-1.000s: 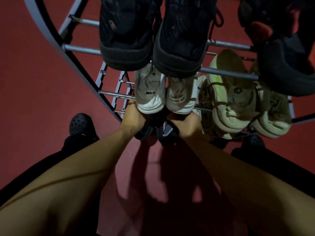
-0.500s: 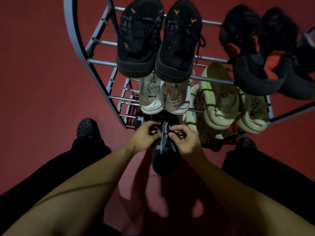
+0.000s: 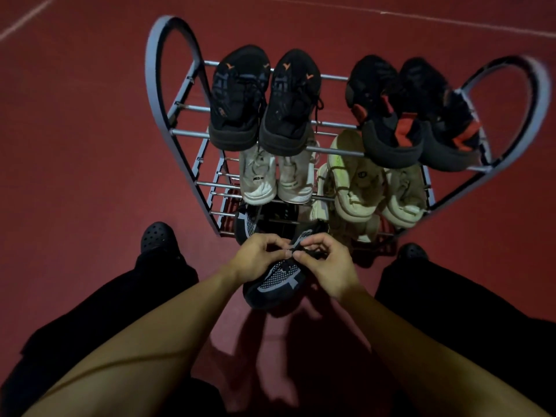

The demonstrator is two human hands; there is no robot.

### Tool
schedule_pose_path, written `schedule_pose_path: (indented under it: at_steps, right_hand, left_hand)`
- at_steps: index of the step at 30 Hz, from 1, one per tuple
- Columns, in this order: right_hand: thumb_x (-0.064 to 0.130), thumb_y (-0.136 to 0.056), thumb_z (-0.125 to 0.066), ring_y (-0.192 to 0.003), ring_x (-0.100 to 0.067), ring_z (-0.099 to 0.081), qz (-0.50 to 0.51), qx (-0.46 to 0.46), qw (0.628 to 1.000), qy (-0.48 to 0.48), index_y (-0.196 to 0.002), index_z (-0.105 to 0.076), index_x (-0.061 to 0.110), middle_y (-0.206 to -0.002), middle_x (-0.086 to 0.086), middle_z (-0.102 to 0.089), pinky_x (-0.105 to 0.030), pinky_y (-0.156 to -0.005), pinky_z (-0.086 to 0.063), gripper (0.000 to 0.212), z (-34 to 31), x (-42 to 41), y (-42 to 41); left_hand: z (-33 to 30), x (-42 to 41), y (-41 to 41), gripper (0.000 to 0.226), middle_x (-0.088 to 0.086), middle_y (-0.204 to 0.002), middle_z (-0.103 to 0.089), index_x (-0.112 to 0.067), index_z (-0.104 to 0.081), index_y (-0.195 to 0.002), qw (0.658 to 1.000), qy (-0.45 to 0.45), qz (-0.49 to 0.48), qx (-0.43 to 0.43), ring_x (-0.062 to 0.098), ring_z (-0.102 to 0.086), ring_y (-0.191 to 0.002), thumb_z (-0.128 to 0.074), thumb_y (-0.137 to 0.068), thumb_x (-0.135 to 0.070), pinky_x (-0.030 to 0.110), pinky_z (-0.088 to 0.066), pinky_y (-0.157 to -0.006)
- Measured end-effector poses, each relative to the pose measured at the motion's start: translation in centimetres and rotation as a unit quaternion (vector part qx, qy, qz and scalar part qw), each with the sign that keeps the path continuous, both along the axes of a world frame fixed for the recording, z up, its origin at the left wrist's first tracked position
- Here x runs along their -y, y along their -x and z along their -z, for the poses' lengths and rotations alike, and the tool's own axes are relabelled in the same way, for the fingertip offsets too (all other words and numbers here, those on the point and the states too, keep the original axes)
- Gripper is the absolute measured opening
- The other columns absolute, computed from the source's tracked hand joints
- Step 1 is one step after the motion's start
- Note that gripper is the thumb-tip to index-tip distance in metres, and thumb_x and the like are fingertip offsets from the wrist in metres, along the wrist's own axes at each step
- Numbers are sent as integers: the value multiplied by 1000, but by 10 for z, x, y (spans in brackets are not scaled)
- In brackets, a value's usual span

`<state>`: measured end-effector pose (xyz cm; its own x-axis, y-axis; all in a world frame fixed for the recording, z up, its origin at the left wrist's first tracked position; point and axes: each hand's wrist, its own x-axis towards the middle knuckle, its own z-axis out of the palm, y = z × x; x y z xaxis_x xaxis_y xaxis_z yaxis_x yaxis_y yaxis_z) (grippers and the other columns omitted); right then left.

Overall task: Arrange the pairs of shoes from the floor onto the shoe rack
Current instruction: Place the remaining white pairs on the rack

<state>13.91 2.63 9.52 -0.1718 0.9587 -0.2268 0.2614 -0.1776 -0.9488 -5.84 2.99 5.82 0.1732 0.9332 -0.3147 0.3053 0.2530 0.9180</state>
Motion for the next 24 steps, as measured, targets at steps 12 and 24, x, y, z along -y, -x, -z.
schedule_pose_path:
  at_steps: [12, 24]
  right_hand:
    - [47, -83, -76, -133, -11, -46, -254, 227, 939, -54, -110, -73, 32, -137, 7, -55, -38, -115, -36, 31, -82, -9, -50]
    - [36, -83, -80, -69, 1, -67, -151, 108, 981, -53, -70, -74, 22, -74, 9, -74, -11, -62, -47, 20, -125, 26, -31]
  left_hand:
    - [-110, 24, 12, 5, 7, -112, -76, -18, -72, -99, 983, -45, 155, -90, 28, -69, -105, -72, -94, -19, 42, -52, -97]
    - [-152, 52, 53, 7, -1, -95, -74, -25, -71, -91, 980, -66, 122, -145, 4, -64, -84, -70, -96, -20, 25, -51, -86]
